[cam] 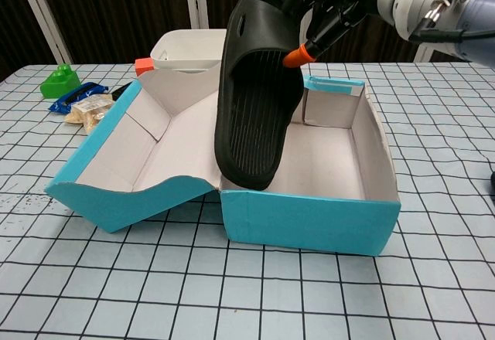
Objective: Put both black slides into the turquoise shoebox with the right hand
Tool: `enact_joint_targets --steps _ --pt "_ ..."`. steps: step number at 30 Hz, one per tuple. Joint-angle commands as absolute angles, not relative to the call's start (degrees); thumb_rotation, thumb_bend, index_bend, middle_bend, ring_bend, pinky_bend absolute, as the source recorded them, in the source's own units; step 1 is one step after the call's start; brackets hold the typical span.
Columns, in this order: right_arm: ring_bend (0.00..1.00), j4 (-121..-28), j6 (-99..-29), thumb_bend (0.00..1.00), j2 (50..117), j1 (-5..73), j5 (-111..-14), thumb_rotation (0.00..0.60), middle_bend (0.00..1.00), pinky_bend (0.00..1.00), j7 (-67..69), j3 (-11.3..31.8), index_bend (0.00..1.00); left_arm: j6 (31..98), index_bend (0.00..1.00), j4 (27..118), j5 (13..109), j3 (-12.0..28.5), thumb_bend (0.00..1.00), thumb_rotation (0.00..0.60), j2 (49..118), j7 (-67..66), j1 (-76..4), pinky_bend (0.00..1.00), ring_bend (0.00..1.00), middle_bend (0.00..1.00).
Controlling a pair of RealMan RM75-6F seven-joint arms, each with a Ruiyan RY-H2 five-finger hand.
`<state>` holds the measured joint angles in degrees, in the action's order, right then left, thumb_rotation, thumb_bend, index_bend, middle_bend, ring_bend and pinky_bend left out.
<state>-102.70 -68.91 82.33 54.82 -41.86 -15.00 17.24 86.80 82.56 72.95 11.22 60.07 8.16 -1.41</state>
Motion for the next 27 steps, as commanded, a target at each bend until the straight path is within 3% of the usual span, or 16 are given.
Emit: enact_joint_targets --steps 1,27 --pt "0.36 -101.83 -68.17 0.38 83.06 54.71 -41.93 0.600 0.51 0.36 -15.23 17.44 0.62 86.87 0.02 82.62 73.03 11.21 0.36 0.600 60.08 8.10 -1.42 0.00 0.00 0.00" --pt "0.37 -92.96 -60.47 0.39 86.61 52.35 -42.88 0.600 0.51 0.37 -12.33 17.63 0.63 87.21 0.02 82.49 72.30 11.68 0.36 0.600 59.89 8.28 -1.10 0.00 0.00 0.00"
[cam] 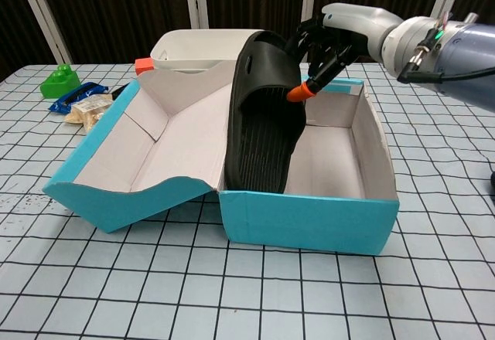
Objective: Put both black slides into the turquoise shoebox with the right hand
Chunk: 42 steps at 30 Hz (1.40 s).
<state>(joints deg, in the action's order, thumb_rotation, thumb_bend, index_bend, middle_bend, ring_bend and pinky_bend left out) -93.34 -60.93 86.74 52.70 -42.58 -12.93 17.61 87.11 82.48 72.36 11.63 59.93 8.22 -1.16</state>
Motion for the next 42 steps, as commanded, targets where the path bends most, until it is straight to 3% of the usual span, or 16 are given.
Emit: enact_joint_targets --steps 1,42 --pt "0.37 -92.76 -60.25 0.39 86.56 52.17 -42.95 0.600 0.51 0.37 -12.01 17.65 0.63 87.31 0.02 82.51 72.27 11.72 0.36 0.600 59.87 8.33 -1.05 0.00 0.00 0.00" --pt "0.38 -78.24 -50.92 0.40 95.69 51.48 -43.27 0.600 0.51 0.37 -11.80 15.79 0.63 87.60 0.02 82.65 72.41 11.82 0.36 0.600 59.72 8.39 -0.84 0.00 0.00 0.00"
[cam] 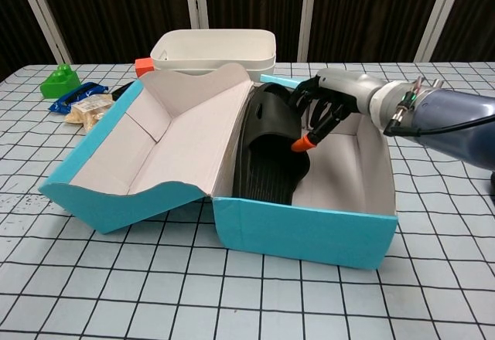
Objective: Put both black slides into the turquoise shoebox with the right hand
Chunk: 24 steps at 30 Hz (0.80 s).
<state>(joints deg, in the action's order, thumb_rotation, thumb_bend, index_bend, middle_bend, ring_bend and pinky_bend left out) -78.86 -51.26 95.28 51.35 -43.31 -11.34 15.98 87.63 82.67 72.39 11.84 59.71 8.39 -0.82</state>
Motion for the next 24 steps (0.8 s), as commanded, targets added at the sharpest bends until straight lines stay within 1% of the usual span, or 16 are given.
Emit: enact_joint_targets --steps 1,12,24 --pt "0.38 -77.75 -50.74 0.40 95.95 51.56 -43.15 0.600 0.51 0.37 -12.10 15.74 0.63 87.60 0.02 82.67 72.45 11.80 0.36 0.600 59.73 8.36 -0.85 0.00 0.00 0.00" --pt "0.38 -74.58 -48.71 0.40 97.61 52.06 -41.81 0.600 0.51 0.37 -13.67 15.69 0.63 87.78 0.02 82.68 72.37 11.91 0.36 0.600 59.63 8.55 -0.72 0.00 0.00 0.00" --pt "0.38 -73.24 -49.98 0.40 98.95 50.39 -44.67 0.600 0.51 0.37 -13.50 14.44 0.63 87.52 0.02 82.64 72.36 11.87 0.36 0.600 59.65 8.49 -0.80 0.00 0.00 0.00"
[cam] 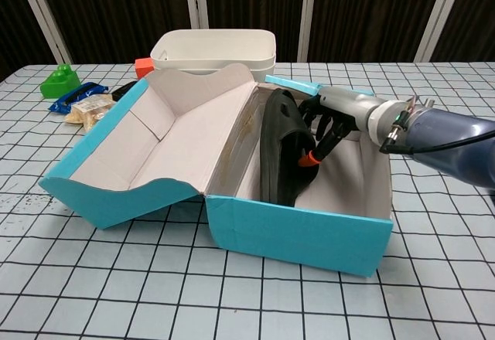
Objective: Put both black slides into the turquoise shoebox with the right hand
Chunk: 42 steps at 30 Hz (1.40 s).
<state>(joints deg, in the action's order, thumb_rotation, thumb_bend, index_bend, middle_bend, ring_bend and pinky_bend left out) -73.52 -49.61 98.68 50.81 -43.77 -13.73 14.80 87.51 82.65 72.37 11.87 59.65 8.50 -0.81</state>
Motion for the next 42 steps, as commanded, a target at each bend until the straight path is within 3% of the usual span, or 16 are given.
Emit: enact_joint_targets --steps 1,15,21,27,34,42 --pt "0.38 -73.14 -50.22 0.40 99.10 50.14 -45.27 0.600 0.51 0.37 -13.37 14.29 0.63 87.56 0.02 82.68 72.40 11.87 0.36 0.600 59.66 8.46 -0.80 0.00 0.00 0.00" --pt "0.38 -73.92 -53.07 0.40 99.85 48.33 -49.33 0.600 0.51 0.37 -13.48 14.47 0.63 87.64 0.02 82.86 72.46 11.82 0.36 0.600 59.60 8.31 -0.74 0.00 0.00 0.00" --pt "0.35 -75.67 -53.97 0.40 99.61 48.50 -47.80 0.600 0.44 0.37 -16.77 14.95 0.62 87.62 0.02 82.82 72.41 11.85 0.36 0.600 59.57 8.48 -0.71 0.00 0.00 0.00" --pt "0.26 -79.66 -52.01 0.40 97.23 49.71 -42.40 0.600 0.33 0.31 -22.56 15.22 0.46 87.68 0.02 82.85 72.43 11.88 0.36 0.600 59.45 8.84 -0.62 0.00 0.00 0.00" --pt "0.20 -83.08 -50.87 0.31 94.48 51.34 -37.67 0.600 0.25 0.28 -26.97 14.90 0.28 87.47 0.02 82.87 72.43 11.82 0.36 0.600 59.48 8.71 -0.70 0.00 0.00 0.00" --pt "0.18 -85.23 -51.02 0.20 92.71 52.47 -34.66 0.600 0.23 0.28 -28.65 14.84 0.22 87.44 0.02 82.89 72.44 11.78 0.36 0.600 59.55 8.56 -0.73 0.00 0.00 0.00"
